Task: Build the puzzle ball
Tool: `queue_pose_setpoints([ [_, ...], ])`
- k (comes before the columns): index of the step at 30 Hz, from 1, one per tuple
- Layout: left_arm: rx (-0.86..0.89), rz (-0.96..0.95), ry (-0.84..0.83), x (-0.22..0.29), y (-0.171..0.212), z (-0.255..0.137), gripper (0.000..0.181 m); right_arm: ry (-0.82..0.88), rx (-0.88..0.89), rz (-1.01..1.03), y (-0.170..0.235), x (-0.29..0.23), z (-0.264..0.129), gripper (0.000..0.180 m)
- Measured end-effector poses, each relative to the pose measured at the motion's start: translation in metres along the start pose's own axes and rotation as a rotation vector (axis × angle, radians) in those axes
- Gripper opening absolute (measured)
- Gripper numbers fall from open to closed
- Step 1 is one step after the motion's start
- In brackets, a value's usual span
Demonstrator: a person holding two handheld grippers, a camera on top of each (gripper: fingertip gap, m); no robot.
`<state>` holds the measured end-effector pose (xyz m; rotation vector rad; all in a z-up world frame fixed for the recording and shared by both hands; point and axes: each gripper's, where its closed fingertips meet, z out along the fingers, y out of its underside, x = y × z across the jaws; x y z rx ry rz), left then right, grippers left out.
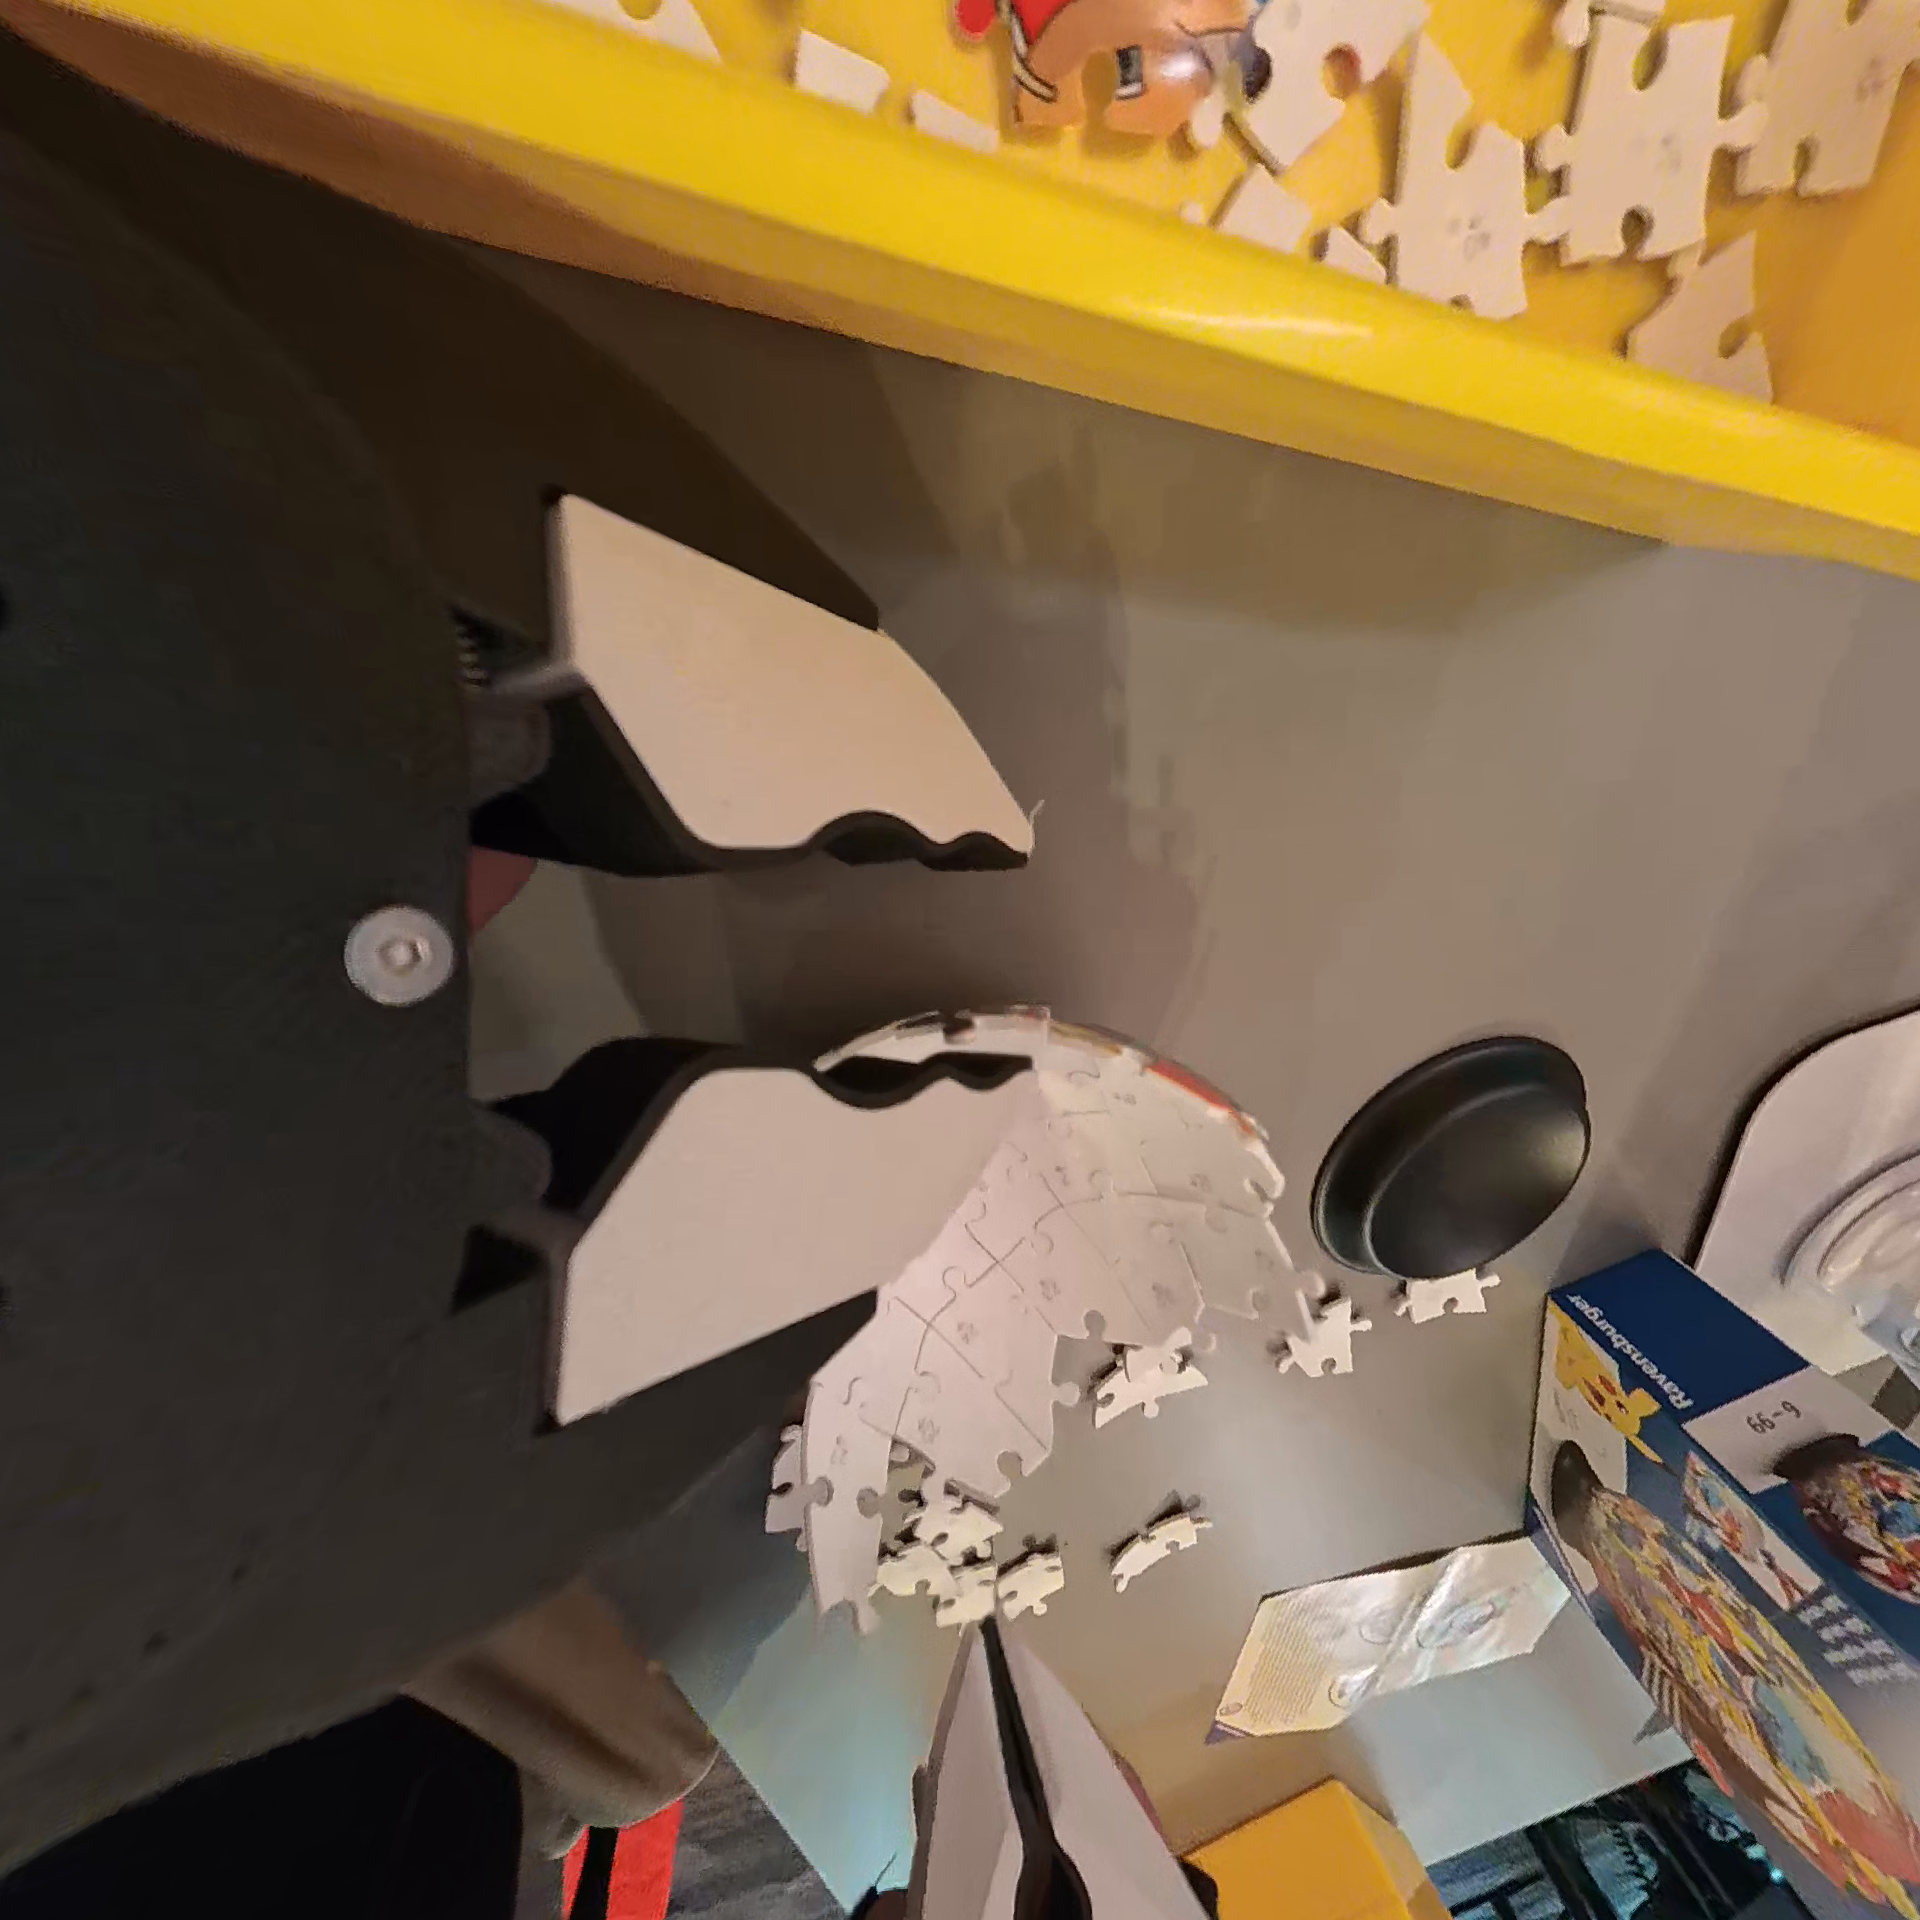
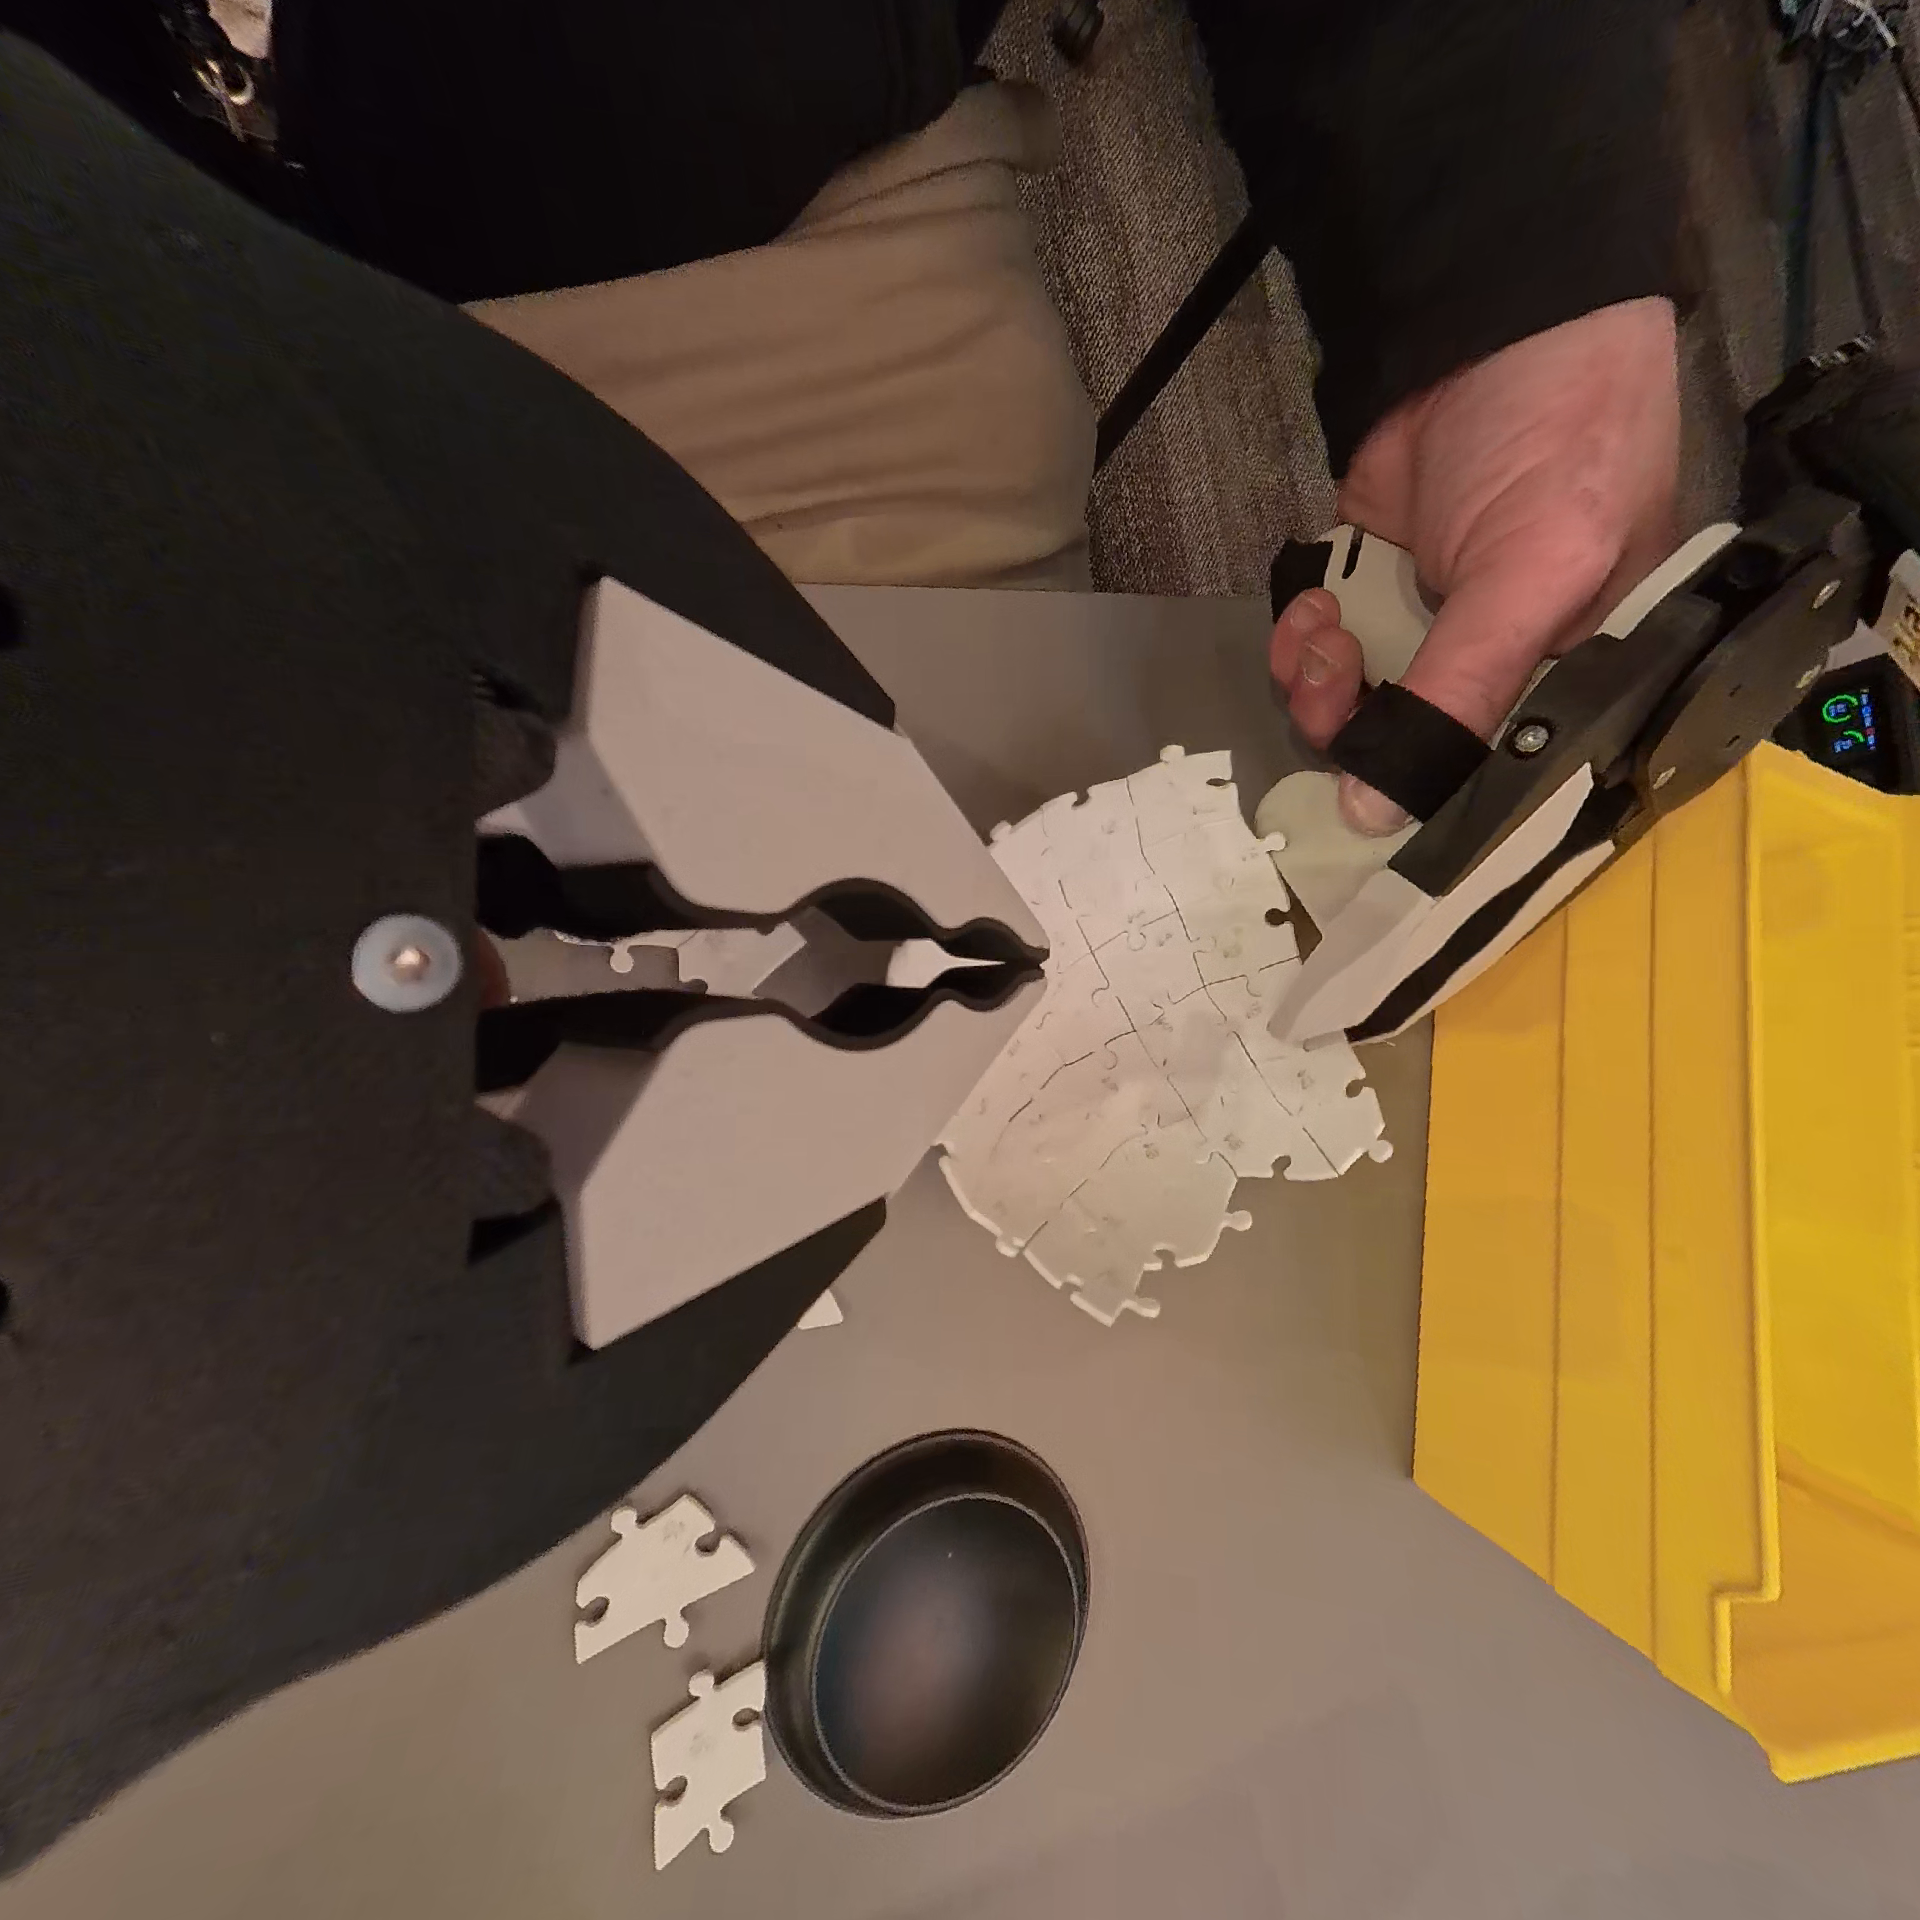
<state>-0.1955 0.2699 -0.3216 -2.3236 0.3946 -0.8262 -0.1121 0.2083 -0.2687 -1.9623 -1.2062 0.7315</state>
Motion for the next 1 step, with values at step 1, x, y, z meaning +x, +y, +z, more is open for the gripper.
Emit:
queue_pose_setpoints([
  [1, -0.013, 0.006, 0.003, 0.0007, -0.0002, 0.0018, 0.035, 0.000, 0.000, 0.000, 0.0002, 0.0001, 0.0003, 0.000],
])
